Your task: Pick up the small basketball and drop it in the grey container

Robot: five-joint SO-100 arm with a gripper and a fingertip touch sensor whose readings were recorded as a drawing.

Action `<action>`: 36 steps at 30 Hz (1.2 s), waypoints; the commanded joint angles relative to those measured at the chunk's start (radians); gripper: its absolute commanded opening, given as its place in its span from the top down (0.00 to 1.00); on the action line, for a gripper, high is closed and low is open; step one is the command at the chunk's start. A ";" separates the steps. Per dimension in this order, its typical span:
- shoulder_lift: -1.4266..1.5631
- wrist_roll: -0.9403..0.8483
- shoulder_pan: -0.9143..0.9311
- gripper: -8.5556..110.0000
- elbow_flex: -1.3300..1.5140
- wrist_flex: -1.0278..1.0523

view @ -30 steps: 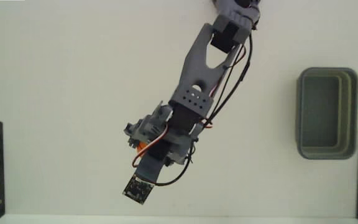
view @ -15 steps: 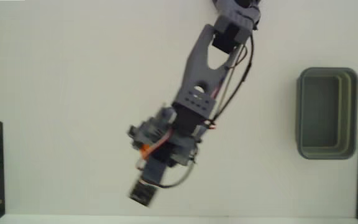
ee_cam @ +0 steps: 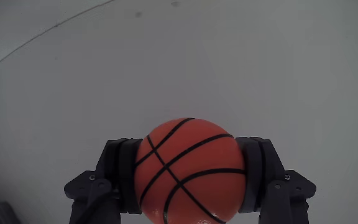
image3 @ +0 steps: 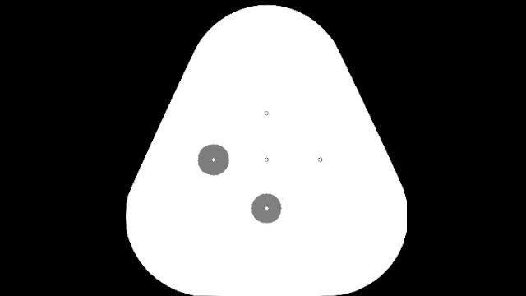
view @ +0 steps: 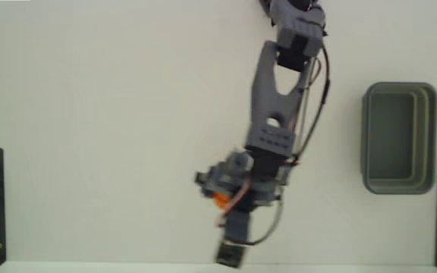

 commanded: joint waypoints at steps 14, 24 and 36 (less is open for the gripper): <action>0.264 0.005 -0.301 0.25 0.130 -0.001; 0.351 0.005 -0.495 0.25 0.224 -0.007; 0.442 0.005 -0.699 0.25 0.322 -0.013</action>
